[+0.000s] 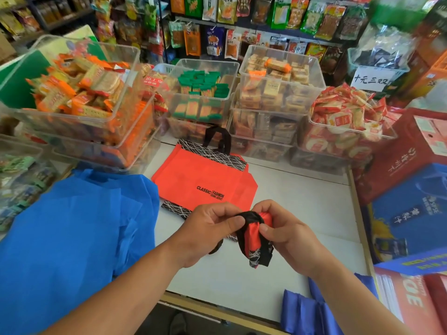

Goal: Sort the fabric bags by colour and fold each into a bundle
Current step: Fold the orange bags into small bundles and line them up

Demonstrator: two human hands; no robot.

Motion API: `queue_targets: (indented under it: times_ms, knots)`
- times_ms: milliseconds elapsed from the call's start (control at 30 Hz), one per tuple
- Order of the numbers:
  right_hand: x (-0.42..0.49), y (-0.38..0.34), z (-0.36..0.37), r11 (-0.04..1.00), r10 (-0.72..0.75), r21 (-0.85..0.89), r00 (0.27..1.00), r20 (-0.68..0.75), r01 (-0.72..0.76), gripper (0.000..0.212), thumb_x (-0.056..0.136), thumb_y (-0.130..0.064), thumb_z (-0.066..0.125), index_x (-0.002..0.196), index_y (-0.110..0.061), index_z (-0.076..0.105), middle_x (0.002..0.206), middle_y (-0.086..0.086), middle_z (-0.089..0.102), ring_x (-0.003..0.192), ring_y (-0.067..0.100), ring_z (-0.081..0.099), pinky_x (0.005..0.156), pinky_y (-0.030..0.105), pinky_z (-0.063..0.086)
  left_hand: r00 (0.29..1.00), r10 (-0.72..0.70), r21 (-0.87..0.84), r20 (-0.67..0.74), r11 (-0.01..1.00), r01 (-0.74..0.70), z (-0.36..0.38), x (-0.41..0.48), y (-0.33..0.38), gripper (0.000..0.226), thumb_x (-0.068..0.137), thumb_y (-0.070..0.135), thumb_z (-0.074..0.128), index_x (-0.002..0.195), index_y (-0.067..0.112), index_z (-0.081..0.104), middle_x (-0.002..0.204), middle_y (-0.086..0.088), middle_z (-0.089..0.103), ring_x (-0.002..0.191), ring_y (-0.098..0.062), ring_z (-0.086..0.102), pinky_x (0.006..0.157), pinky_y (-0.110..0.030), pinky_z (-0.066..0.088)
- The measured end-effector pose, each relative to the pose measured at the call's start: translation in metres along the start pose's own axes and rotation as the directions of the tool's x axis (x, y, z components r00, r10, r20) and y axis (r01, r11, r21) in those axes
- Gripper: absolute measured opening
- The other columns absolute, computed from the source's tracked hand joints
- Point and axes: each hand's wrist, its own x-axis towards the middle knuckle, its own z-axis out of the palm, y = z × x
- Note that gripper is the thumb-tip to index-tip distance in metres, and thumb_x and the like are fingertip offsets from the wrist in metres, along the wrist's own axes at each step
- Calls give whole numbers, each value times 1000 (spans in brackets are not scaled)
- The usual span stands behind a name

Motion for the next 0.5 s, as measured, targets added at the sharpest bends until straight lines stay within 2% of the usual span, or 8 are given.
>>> queue_targets:
  times_ms: [67, 167, 267, 367, 500]
  knots:
    - [0, -2, 0, 1000, 7, 11, 1000, 30, -7, 24, 81, -5, 65, 104, -10, 62, 87, 18, 62, 76, 29, 58, 71, 40, 43, 997, -55, -34, 54, 998, 57, 2, 0, 3, 15, 102, 14, 63, 105, 8, 76, 92, -5, 72, 87, -17, 65, 82, -27, 52]
    - [1, -6, 0, 1000, 16, -11, 997, 72, -15, 25, 82, -5, 65, 105, -9, 60, 88, 19, 62, 74, 28, 59, 70, 38, 47, 989, -118, -89, 84, 988, 125, 6, 1, 3, 17, 99, 26, 61, 103, 16, 75, 95, -9, 72, 90, -23, 66, 88, -39, 53]
    - [1, -9, 1, 1000, 12, 16, 998, 68, -13, 30, 81, -5, 65, 110, -11, 58, 91, 16, 63, 77, 27, 60, 70, 36, 49, 992, -109, -147, 65, 982, 117, 8, 4, 2, 15, 99, 26, 63, 103, 14, 71, 96, -9, 71, 91, -25, 66, 91, -45, 53]
    - [2, -10, 2, 998, -24, 64, 1000, 5, 24, 33, 80, -6, 66, 110, -12, 57, 93, 14, 63, 78, 27, 62, 67, 35, 52, 997, -72, -189, 34, 979, 77, 9, 4, 2, 27, 90, 34, 73, 111, 16, 73, 103, -13, 72, 98, -30, 64, 95, -55, 48]
    - [3, -8, 1, 997, -21, 72, 997, -77, 26, 31, 80, -9, 67, 109, -15, 58, 100, 14, 64, 82, 28, 62, 65, 36, 54, 991, 76, 27, -114, 997, -73, 15, 1, 3, 34, 85, 8, 82, 112, 27, 76, 102, -12, 76, 93, -27, 71, 84, -58, 56]
